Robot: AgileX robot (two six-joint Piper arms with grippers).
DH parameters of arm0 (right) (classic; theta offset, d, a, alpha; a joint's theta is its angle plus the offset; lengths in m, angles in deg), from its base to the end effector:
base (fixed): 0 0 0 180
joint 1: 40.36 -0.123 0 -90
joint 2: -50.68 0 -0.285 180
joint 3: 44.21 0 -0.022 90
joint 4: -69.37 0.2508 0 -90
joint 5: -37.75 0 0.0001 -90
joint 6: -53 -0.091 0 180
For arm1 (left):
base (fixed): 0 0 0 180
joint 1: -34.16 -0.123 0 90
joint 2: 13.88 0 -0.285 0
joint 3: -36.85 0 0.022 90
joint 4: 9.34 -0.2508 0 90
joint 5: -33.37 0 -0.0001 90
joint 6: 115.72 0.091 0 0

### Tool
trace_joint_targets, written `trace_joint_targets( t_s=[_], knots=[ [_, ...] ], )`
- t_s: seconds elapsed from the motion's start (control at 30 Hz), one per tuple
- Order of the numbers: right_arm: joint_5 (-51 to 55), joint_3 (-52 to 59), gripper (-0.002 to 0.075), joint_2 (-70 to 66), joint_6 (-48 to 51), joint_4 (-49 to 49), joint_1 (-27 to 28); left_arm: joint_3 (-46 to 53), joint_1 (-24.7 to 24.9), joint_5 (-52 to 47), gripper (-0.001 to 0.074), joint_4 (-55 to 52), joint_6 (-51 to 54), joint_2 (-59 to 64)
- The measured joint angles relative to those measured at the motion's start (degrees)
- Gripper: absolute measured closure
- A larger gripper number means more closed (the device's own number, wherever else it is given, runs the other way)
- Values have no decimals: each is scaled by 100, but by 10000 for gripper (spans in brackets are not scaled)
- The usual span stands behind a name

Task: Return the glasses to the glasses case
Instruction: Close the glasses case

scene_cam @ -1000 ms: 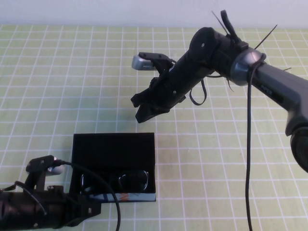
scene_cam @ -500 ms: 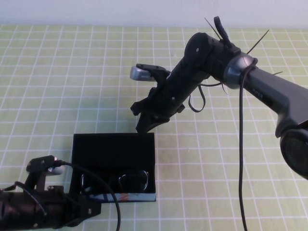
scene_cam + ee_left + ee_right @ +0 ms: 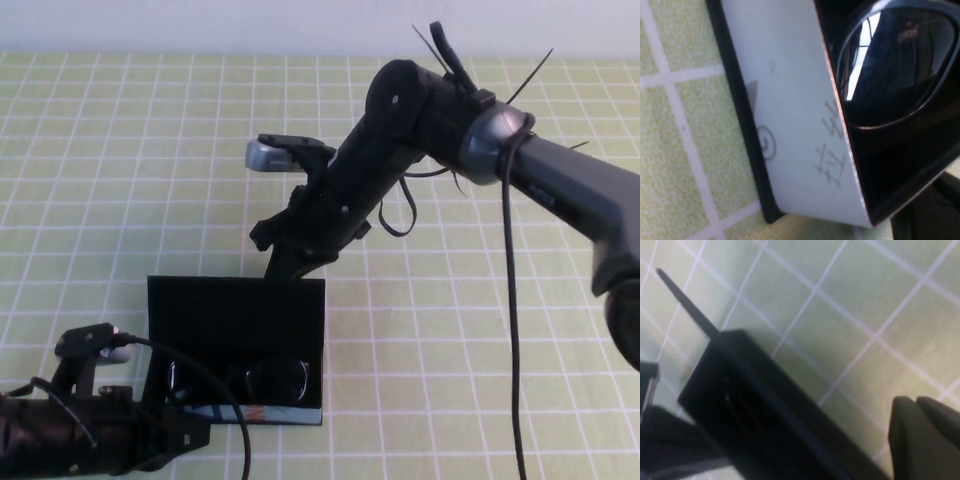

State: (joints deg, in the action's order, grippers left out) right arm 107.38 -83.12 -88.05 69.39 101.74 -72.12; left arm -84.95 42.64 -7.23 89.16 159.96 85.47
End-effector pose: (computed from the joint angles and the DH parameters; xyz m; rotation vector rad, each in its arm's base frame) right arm 0.3874 0.2936 0.2135 -0.9853 2.7466 0.8474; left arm 0.1861 -0.0870 0.1204 0.3123 2.5333 -1.0011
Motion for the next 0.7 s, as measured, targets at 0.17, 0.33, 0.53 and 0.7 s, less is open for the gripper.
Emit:
trace_joint_targets(
  t_s=[0.17, 0.33, 0.53, 0.7],
  knots=[
    [0, 588, 737, 428, 65, -26, -105, 0, 0, 10, 737, 0, 40, 0],
    [0, 1226, 737, 762, 205, -26, -315, -9, 0, 31, 737, 0, 58, 0],
    [0, 1656, 737, 1026, 227, -26, -498, -9, 0, 233, 737, -52, -84, -188],
    [0, 1773, 737, 1096, 231, -39, -556, -9, 0, 352, 737, -758, -860, -715]
  ],
)
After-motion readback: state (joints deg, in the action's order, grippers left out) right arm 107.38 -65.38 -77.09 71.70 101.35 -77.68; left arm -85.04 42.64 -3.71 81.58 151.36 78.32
